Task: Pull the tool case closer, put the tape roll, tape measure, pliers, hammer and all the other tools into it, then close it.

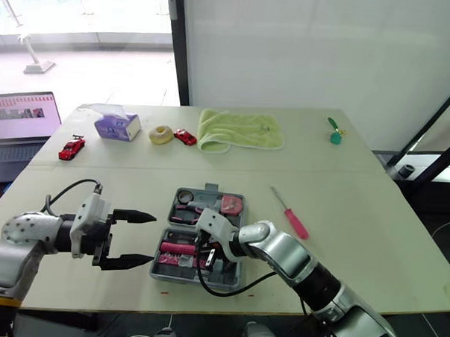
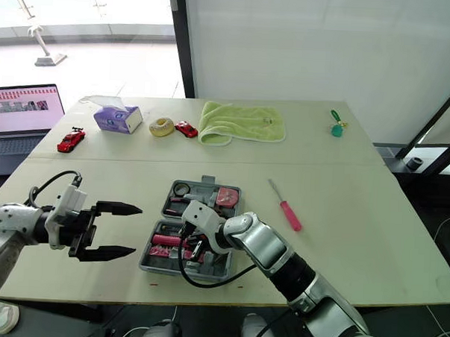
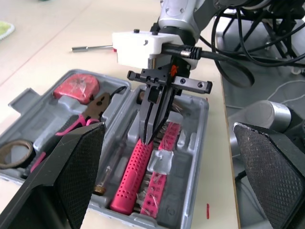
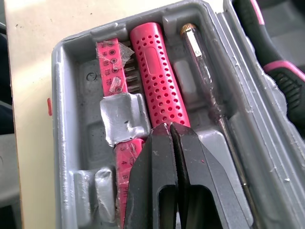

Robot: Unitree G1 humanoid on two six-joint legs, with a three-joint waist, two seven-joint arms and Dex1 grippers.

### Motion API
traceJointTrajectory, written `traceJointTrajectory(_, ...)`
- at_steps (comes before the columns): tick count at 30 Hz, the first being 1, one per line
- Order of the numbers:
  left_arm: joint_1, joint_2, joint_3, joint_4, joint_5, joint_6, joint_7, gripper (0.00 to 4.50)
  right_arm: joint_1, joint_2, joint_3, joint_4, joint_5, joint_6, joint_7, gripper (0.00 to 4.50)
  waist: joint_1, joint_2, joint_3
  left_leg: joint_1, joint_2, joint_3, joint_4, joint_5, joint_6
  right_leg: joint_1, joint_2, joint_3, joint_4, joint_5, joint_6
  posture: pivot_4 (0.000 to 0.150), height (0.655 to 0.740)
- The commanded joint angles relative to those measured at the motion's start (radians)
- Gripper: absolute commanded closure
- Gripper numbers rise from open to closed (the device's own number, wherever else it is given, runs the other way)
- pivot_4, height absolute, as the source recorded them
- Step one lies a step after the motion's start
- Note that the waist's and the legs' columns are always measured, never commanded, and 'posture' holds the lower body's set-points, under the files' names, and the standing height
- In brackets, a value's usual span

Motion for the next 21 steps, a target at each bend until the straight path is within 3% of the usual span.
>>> traceJointTrajectory(1, 0.005, -0.001, 0.020, 0.030, 0.009, -0.021, 0.004, 0.00, -0.012, -0.031, -0.117, -0.301, 0.049, 0.023, 0.003, 4.41, 0.001, 0.001, 0.002, -0.005, 0.000, -0.001, 0.001, 0.000, 0.000, -0.006, 0.000, 0.000, 0.001, 0.000, 0.000, 0.150, 0.7400)
traceJointTrajectory(4, 0.018, -0.001, 0.039, 0.074, 0.022, -0.046, 0.008, 0.00, 0.052, -0.113, -0.236, -0.505, 0.084, 0.081, -0.008, 4.41, 0.002, 0.000, 0.002, -0.006, 0.001, -0.002, -0.001, 0.000, 0.000, -0.006, 0.000, -0.002, 0.001, 0.000, 0.000, 0.150, 0.7400)
traceJointTrajectory(7, 0.018, 0.001, 0.053, 0.109, 0.028, -0.066, 0.018, 0.00, 0.116, -0.191, -0.320, -0.608, 0.100, 0.108, -0.017, 3.63, 0.007, -0.002, 0.005, -0.006, 0.000, -0.002, -0.002, 0.000, 0.000, -0.005, 0.000, -0.002, -0.002, 0.000, 0.000, 0.150, 0.7400)
traceJointTrajectory(10, 0.036, 0.008, 0.091, 0.172, 0.045, -0.106, 0.033, 0.00, 0.276, -0.305, -0.507, -0.680, 0.113, 0.091, -0.003, 2.23, 0.009, -0.003, 0.009, -0.006, 0.001, -0.002, -0.001, 0.000, 0.000, -0.005, 0.000, -0.002, -0.002, 0.000, -0.001, 0.150, 0.7400)
traceJointTrajectory(12, 0.054, 0.022, 0.139, 0.248, 0.062, -0.149, 0.053, 0.00, 0.478, -0.387, -0.734, -0.681, 0.123, 0.029, 0.063, 1.21, 0.018, -0.004, 0.010, -0.006, 0.000, -0.001, -0.001, 0.000, 0.000, -0.004, 0.000, -0.002, -0.003, -0.002, -0.003, 0.150, 0.7400)
traceJointTrajectory(14, 0.069, 0.040, 0.174, 0.312, 0.073, -0.175, 0.060, 0.00, 0.639, -0.405, -0.906, -0.650, 0.154, -0.039, 0.115, 0.30, 0.027, -0.006, 0.010, -0.006, 0.000, 0.000, -0.001, 0.000, 0.000, -0.004, 0.000, -0.001, -0.003, -0.002, -0.004, 0.150, 0.7400)
traceJointTrajectory(15, 0.074, 0.050, 0.190, 0.344, 0.074, -0.181, 0.059, 0.00, 0.711, -0.402, -0.971, -0.620, 0.158, -0.087, 0.133, 0.06, 0.026, -0.006, 0.011, -0.006, 0.000, 0.000, -0.001, 0.000, 0.001, -0.004, 0.000, -0.001, -0.003, -0.002, -0.003, 0.150, 0.7400)
traceJointTrajectory(21, 0.076, 0.119, 0.255, 0.570, 0.113, -0.285, 0.037, 0.00, 0.974, -0.361, -1.195, -0.436, 0.163, -0.314, 0.193, 0.06, 0.024, -0.007, 0.012, -0.002, 0.001, 0.001, 0.000, 0.000, 0.000, -0.002, 0.001, 0.000, -0.003, -0.001, -0.006, 0.150, 0.7400)
